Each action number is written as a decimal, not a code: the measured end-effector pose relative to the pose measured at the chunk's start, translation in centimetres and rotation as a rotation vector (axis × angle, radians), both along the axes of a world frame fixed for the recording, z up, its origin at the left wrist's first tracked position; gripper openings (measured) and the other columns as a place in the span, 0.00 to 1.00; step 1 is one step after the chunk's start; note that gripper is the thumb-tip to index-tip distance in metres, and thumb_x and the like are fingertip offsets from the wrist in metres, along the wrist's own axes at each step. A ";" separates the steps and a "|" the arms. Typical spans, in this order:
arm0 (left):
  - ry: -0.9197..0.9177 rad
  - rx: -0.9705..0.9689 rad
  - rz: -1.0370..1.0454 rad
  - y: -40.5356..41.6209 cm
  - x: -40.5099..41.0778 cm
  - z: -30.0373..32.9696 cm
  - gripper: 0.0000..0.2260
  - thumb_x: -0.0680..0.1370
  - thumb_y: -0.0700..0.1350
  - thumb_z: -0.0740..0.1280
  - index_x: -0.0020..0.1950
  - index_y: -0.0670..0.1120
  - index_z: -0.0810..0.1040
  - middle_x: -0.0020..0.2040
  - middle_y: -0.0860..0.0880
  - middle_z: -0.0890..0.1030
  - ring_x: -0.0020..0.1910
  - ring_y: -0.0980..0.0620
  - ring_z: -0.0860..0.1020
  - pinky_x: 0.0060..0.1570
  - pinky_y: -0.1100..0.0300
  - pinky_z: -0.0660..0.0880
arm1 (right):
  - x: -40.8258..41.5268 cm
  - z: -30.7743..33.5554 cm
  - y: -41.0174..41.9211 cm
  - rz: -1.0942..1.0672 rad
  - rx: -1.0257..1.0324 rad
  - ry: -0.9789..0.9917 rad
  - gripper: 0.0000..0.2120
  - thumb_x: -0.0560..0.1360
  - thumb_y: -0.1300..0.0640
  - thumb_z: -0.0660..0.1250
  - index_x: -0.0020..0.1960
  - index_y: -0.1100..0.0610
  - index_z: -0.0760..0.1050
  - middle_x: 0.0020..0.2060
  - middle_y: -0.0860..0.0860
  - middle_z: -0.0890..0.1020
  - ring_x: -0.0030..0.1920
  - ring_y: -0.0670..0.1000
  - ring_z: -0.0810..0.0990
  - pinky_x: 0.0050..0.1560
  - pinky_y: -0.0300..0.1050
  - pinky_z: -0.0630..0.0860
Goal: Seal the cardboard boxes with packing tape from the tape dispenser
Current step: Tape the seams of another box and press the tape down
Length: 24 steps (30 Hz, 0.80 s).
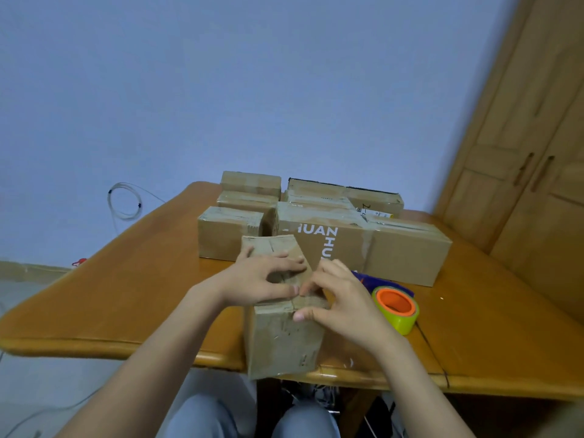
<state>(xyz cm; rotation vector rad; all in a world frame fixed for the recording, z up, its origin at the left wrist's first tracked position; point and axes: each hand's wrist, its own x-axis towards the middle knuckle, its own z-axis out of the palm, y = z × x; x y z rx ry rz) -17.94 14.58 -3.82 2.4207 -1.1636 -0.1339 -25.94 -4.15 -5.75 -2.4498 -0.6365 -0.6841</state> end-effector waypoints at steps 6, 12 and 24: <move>0.097 -0.083 -0.167 -1.7 -0.4 0.2 0.23 0.71 0.63 0.63 0.66 0.64 0.69 0.70 0.64 0.64 0.73 0.67 0.55 0.71 0.53 0.37 | -0.6 0.9 -2.8 -0.057 0.132 0.052 0.17 0.75 0.41 0.62 0.50 0.53 0.79 0.45 0.42 0.77 0.51 0.46 0.75 0.52 0.42 0.71; 0.015 -0.028 -0.137 -2.4 0.5 0.1 0.26 0.76 0.62 0.60 0.74 0.61 0.63 0.75 0.62 0.60 0.73 0.65 0.53 0.72 0.55 0.37 | 2.2 2.4 -10.2 -0.477 -0.029 0.259 0.16 0.78 0.59 0.65 0.65 0.55 0.72 0.51 0.47 0.77 0.57 0.49 0.76 0.56 0.44 0.71; -0.140 0.094 -0.143 -4.2 0.6 0.5 0.29 0.75 0.66 0.58 0.75 0.59 0.63 0.77 0.59 0.58 0.75 0.61 0.53 0.73 0.55 0.45 | 8.0 -3.0 -15.5 -0.697 -0.419 0.666 0.21 0.72 0.60 0.70 0.64 0.53 0.72 0.58 0.54 0.79 0.56 0.54 0.79 0.47 0.44 0.76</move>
